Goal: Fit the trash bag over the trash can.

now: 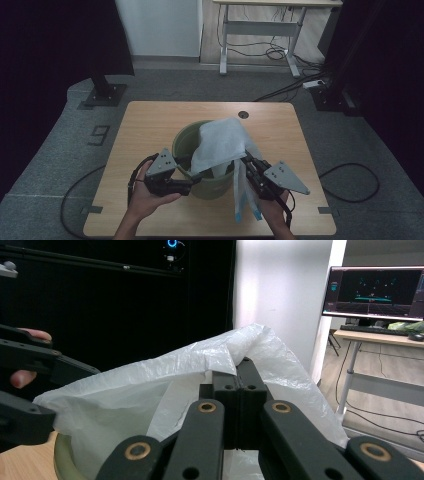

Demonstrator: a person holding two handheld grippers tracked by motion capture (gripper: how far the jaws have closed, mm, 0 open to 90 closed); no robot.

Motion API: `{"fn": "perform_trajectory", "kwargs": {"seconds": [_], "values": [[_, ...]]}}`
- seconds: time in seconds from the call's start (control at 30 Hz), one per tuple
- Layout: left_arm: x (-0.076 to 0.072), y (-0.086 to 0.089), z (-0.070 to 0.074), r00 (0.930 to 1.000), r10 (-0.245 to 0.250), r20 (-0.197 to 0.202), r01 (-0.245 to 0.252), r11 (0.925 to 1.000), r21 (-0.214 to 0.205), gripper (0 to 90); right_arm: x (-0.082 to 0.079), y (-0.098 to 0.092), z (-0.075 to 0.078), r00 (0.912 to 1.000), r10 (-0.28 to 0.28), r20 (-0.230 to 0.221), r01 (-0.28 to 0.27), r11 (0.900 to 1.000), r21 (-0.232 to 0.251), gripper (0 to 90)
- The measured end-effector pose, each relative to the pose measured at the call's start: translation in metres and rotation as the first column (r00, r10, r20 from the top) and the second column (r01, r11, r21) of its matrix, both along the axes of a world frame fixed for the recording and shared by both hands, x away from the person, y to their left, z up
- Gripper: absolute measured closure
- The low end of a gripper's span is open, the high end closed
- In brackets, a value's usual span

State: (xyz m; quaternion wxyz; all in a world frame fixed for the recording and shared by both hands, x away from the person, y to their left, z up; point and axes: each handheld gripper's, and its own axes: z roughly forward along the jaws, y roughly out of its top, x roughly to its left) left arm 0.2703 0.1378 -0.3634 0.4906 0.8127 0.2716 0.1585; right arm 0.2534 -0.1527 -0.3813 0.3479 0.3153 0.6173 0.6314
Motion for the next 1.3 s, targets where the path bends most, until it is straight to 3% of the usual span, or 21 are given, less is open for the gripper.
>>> {"fn": "perform_trajectory", "kwargs": {"seconds": [0.2, 0.33, 0.43, 0.5, 0.6, 0.77, 0.87, 1.07, 1.3], "values": [[0.008, -0.001, 0.0, 0.9994, 0.032, -0.015, -0.032, 0.9994, -0.013, 59.1, 0.001, -0.001, -0.001, 0.9999, 0.011, -0.005, -0.011, 0.9999, 0.009, 88.6], [0.012, -0.001, 0.001, 0.9988, 0.021, -0.045, -0.023, 0.9991, -0.036, 77.9, 0.002, -0.003, -0.004, 0.9996, 0.025, -0.016, -0.024, 0.9994, 0.024, 86.8], [0.015, 0.001, 0.002, 0.9973, 0.055, -0.05, -0.057, 0.9973, -0.045, 83.8, -0.001, -0.005, -0.008, 0.999, 0.043, -0.014, -0.042, 0.9986, 0.032, 72.4], [0.015, 0.002, 0.002, 0.9966, 0.065, -0.05, -0.068, 0.9967, -0.046, 85.5, -0.006, -0.006, -0.011, 0.998, 0.062, -0.015, -0.061, 0.9974, 0.039, 62.4], [0.017, 0.009, 0.001, 0.9915, 0.121, -0.047, -0.123, 0.9911, -0.049, 87.1, -0.021, -0.011, -0.018, 0.994, 0.105, -0.033, -0.102, 0.9928, 0.061, 50.3], [0.019, 0.017, 0.0, 0.9841, 0.171, -0.05, -0.173, 0.9828, -0.063, 88.4, -0.039, -0.026, -0.028, 0.9907, 0.115, -0.073, -0.109, 0.9907, 0.082, 42.0], [0.022, 0.024, -0.002, 0.9797, 0.19, -0.063, -0.194, 0.9786, -0.068, 88.6, -0.044, -0.039, -0.03, 0.9942, 0.075, -0.076, -0.068, 0.9938, 0.087, 39.6], [0.025, 0.033, -0.001, 0.9761, 0.207, -0.067, -0.211, 0.9757, -0.06, 88.4, -0.026, -0.063, -0.045, 0.9917, 0.016, -0.127, -0.004, 0.9951, 0.098, 35.9], [0.03, 0.046, -0.003, 0.9707, 0.222, -0.093, -0.228, 0.9711, -0.069, 88.4, 0.013, -0.073, -0.084, 0.965, 0.028, -0.261, -0.007, 0.9965, 0.083, 30.1]]}}
